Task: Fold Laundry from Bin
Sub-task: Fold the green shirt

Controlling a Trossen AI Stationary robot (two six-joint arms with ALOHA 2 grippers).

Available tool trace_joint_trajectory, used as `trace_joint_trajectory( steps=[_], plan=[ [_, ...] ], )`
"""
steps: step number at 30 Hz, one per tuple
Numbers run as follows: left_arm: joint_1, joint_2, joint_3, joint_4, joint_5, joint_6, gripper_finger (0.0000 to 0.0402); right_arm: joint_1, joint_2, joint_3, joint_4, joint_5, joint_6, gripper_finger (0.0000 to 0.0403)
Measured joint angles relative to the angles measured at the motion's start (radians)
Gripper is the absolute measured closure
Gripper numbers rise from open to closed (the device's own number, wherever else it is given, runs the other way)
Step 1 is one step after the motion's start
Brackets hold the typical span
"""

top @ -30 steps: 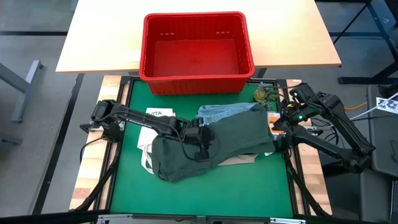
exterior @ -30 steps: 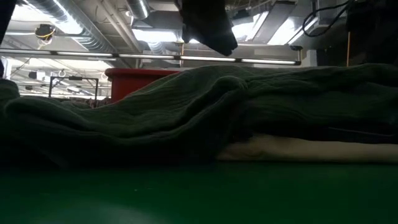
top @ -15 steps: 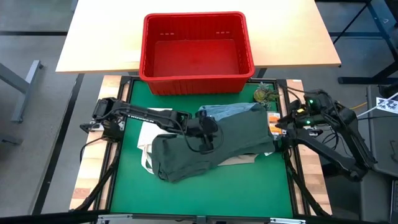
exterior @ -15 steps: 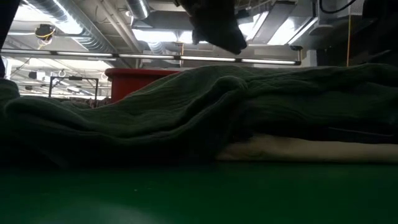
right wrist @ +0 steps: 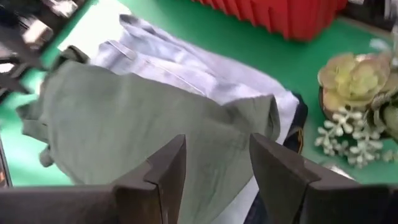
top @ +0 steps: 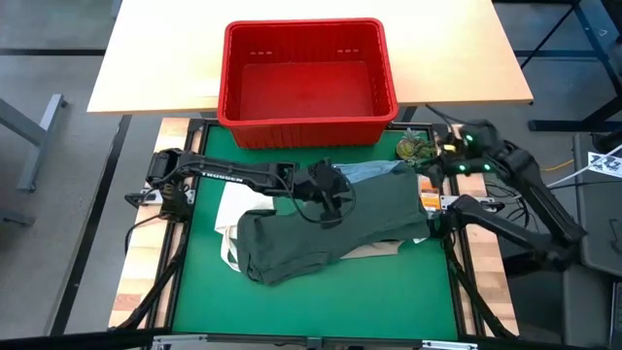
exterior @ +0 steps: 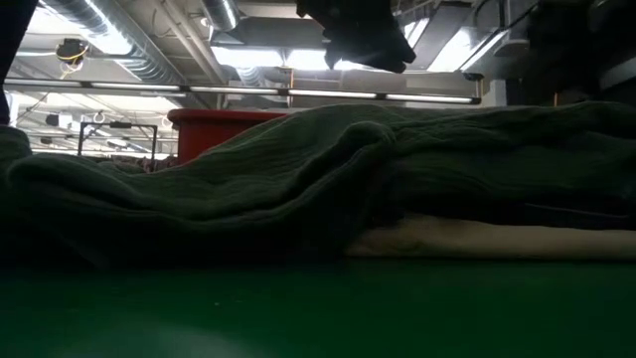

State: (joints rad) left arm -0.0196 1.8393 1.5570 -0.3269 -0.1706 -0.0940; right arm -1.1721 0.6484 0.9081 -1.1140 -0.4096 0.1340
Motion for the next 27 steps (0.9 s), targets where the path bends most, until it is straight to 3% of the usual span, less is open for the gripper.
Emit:
trace_joint_trajectory(
  steps=[14, 27],
  plan=[
    [-0.003, 0.000, 0.000, -0.031, 0.009, 0.001, 0.0276, 0.000, 0.416, 0.000, 0.103, 0.011, -0.015, 0.0226],
    [-0.003, 0.000, 0.000, -0.058, 0.009, 0.000, 0.0276, 0.000, 0.437, 0.001, 0.170, 0.013, -0.033, 0.0226]
  ],
)
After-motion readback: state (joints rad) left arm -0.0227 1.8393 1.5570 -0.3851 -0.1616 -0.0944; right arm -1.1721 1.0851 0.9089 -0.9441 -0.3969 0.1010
